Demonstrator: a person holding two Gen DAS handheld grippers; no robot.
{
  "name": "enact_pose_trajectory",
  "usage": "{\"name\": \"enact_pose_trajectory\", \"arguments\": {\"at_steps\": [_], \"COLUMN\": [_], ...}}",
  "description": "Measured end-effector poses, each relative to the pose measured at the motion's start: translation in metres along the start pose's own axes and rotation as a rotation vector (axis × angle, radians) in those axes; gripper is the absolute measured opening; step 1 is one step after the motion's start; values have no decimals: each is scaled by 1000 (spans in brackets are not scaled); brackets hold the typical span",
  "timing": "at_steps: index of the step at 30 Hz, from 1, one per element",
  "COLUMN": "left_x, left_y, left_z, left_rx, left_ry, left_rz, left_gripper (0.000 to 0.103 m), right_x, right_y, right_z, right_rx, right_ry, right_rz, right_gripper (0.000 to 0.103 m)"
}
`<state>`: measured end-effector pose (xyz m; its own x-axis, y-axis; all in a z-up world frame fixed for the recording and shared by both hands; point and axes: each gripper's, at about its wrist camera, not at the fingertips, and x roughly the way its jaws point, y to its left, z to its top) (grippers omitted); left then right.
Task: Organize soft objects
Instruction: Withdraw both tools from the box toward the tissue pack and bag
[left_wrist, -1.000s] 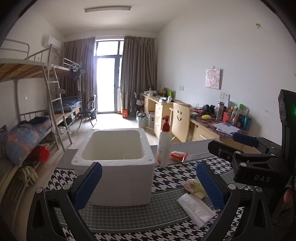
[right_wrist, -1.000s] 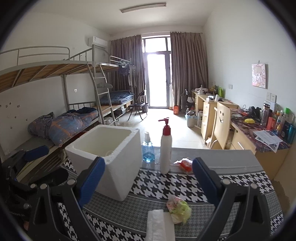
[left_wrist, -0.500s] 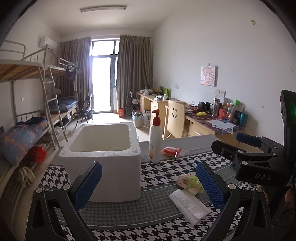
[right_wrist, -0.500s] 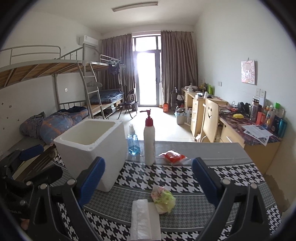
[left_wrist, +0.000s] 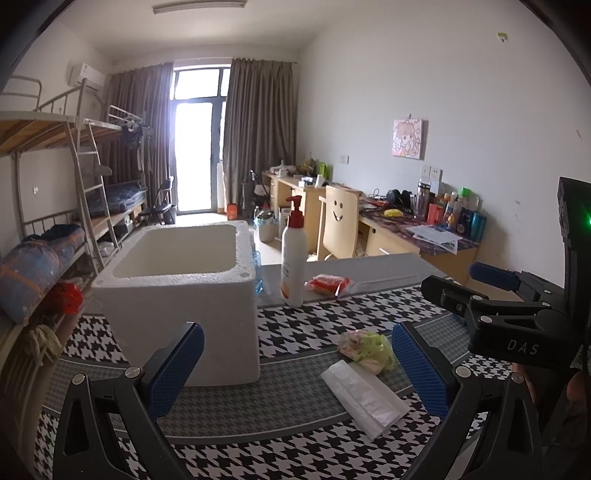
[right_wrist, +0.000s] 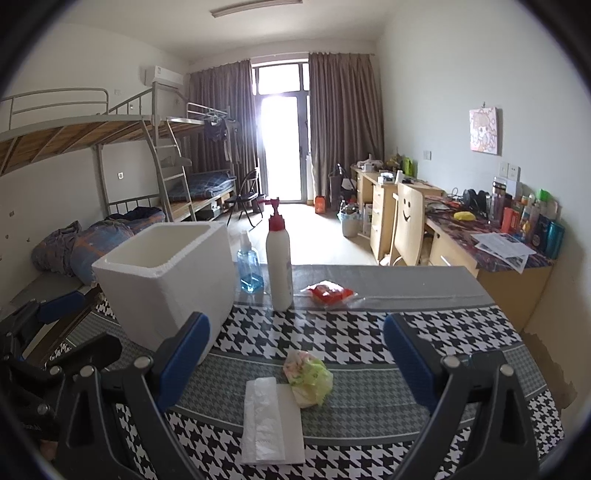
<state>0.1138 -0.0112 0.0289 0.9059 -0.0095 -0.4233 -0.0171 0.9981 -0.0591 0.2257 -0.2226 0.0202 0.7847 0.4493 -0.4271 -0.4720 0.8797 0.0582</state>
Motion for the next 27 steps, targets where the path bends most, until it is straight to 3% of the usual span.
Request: {"name": "enact_pose_trajectory", "arguments": {"at_steps": [8,15,27], "left_x": [6,14,33], "left_y": [-6,-10,-22], "left_z": [-12,-18,-35], "left_rx": [14,-3,-2], "left_ry": [16,67,135], "left_rz": [10,-53,-64], "left_gripper": [102,102,102], "right_x": [1,0,5], "right_y": [-7,-11,-28], "right_z": [-10,-18,-31], "right_rx": [17,22,44], "right_ry": [17,27,68], "right_rz": [-10,-16,-46], "right_gripper": [97,97,97]}}
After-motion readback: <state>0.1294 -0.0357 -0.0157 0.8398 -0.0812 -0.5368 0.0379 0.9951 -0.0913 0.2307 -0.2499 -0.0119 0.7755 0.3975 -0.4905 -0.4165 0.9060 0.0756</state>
